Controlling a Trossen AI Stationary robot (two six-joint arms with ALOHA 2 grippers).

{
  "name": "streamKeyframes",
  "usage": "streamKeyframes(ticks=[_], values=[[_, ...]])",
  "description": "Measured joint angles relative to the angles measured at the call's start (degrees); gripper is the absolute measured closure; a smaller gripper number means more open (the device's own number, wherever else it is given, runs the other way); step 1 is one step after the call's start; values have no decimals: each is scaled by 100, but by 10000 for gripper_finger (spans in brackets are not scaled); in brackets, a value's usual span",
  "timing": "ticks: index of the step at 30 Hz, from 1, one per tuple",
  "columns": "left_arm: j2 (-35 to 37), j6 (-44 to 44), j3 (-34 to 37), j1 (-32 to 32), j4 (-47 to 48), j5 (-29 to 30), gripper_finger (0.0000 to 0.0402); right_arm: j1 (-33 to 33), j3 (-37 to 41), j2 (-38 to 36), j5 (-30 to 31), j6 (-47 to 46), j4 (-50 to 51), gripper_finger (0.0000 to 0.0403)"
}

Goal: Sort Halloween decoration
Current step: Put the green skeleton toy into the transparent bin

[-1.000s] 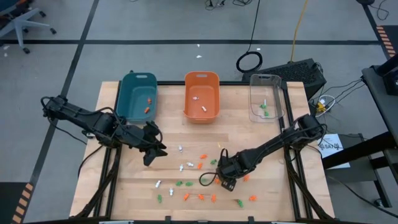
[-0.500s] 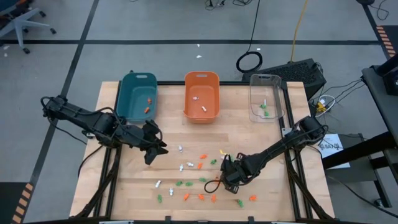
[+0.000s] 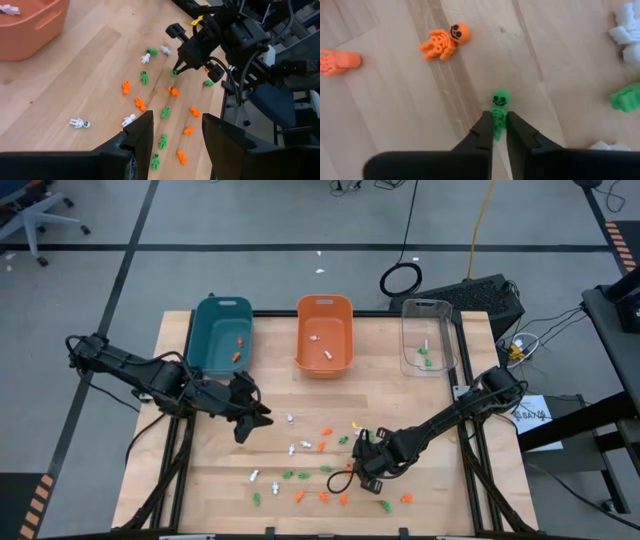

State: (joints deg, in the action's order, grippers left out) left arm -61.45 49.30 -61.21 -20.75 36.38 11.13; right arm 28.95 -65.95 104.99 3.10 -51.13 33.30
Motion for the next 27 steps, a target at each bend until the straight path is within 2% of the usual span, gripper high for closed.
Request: streamKeyframes(ticks=[19,27], values=[[0,9,0,0,9,114,233,28,0,-422,-192,125,-14,402],[0,-7,0,0,9,114,233,28,-2,-424,-535,308,-298,402]])
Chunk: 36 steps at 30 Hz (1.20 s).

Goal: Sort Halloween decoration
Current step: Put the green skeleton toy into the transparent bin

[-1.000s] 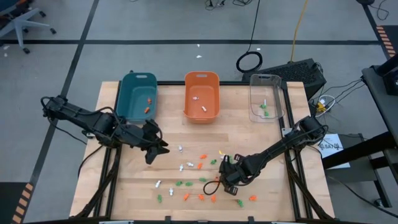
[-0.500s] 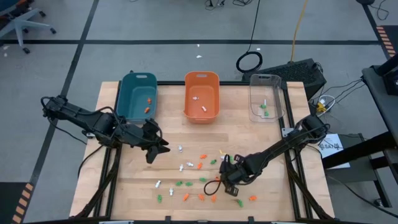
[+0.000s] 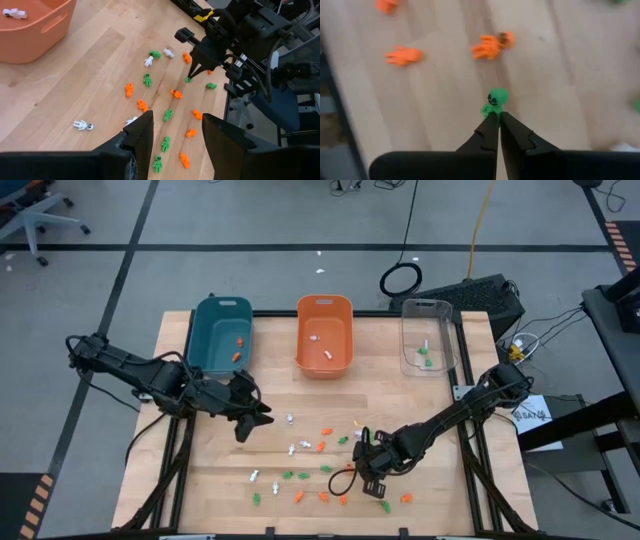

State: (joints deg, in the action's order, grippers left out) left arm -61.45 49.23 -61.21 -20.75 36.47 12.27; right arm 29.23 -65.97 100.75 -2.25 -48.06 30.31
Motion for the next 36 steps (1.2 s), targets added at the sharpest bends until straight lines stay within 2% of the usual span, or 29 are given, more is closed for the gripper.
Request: streamKeyframes(ticks=[7,15,28,36], values=[[0,-3,0,0,1,2,233,-24,-2,-40,-384,79,-276,402],[0,-2,0,0,3,2,233,-160,-2,-622,-345,81,-94,403],[-2,2,0,0,-8,50,233,-660,-2,-2250,684,83,38,403],[-2,-3,0,0,-76,163,233,-920,-2,-2997,1159,281,78,403]])
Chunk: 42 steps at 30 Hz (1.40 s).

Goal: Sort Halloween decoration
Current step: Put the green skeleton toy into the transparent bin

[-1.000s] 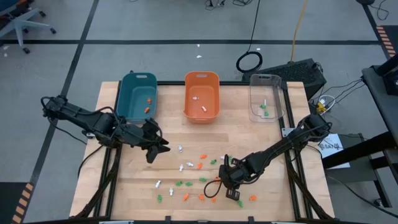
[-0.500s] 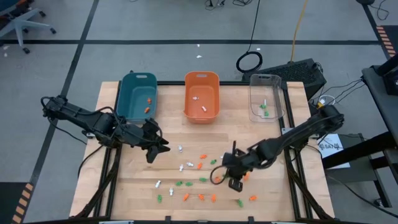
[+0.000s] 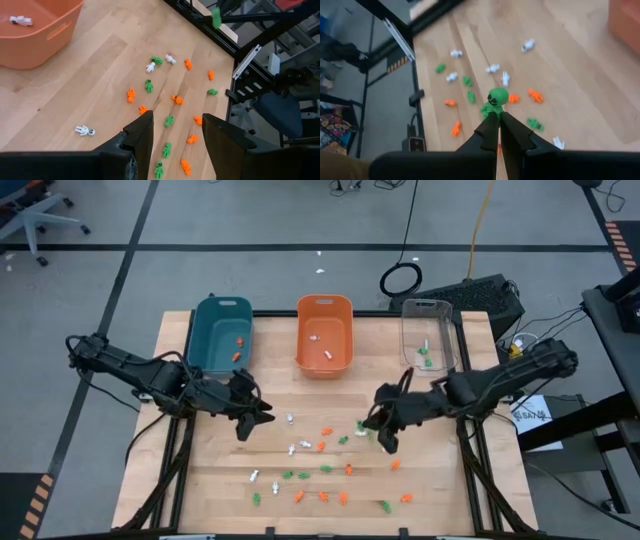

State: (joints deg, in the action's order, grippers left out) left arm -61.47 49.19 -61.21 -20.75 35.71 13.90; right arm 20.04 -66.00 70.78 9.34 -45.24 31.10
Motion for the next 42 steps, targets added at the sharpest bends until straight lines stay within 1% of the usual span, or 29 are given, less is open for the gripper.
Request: streamKeyframes(ticks=[12,14,25,29,32,37,42], values=[[-2,-27,0,0,-75,129,233,-375,0,-657,22,448,4,403],[-2,-26,0,0,-75,130,233,-427,0,-693,136,504,0,403],[-2,-52,0,0,-70,139,233,-586,0,-725,161,555,-8,403],[-2,-53,0,0,-73,139,233,-622,-6,-754,344,436,-414,403],[-2,-53,0,0,-73,139,233,-721,-191,-769,418,523,-386,403],[-2,-54,0,13,-72,139,233,-1101,-729,-764,416,658,469,403],[-2,-53,0,20,-73,213,233,-1676,-1374,-766,418,665,1880,403]])
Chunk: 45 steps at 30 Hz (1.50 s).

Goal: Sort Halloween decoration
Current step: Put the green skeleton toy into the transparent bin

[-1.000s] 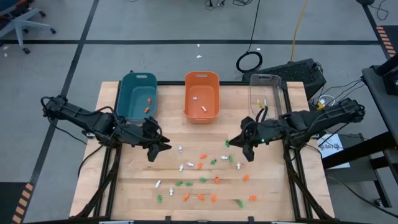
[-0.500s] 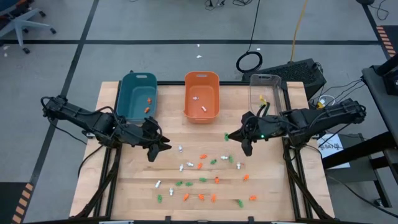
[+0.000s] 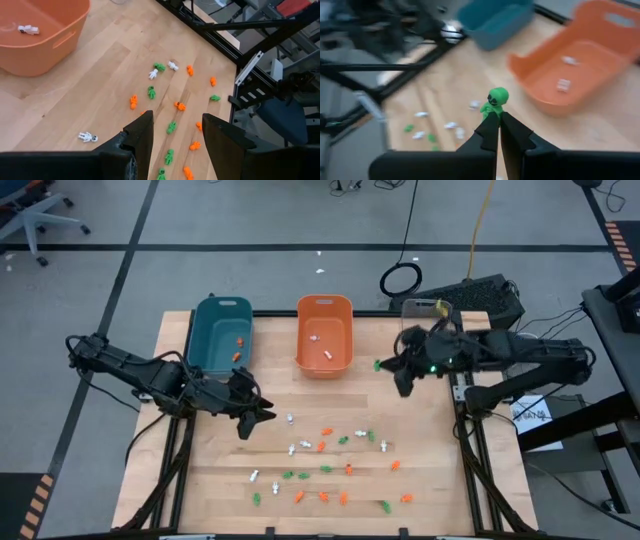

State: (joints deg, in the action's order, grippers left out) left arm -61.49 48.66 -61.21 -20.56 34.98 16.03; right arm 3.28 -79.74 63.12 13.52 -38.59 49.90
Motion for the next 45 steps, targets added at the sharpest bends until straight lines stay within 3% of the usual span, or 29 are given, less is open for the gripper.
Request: streamKeyframes(ticks=[5,18,32,39,45], values=[[0,-4,0,0,0,204,233,-746,-337,-5,241,-100,1096,403],[0,-119,0,-4,-4,424,233,-2687,-337,544,325,119,2446,403],[0,-98,0,-4,-7,396,233,-4376,-230,1533,308,1294,2257,403],[0,-98,0,-4,-7,383,233,-4718,746,1560,-188,1050,1531,403],[0,-123,0,-4,-7,374,233,-4747,1567,1557,-176,781,1004,403]])
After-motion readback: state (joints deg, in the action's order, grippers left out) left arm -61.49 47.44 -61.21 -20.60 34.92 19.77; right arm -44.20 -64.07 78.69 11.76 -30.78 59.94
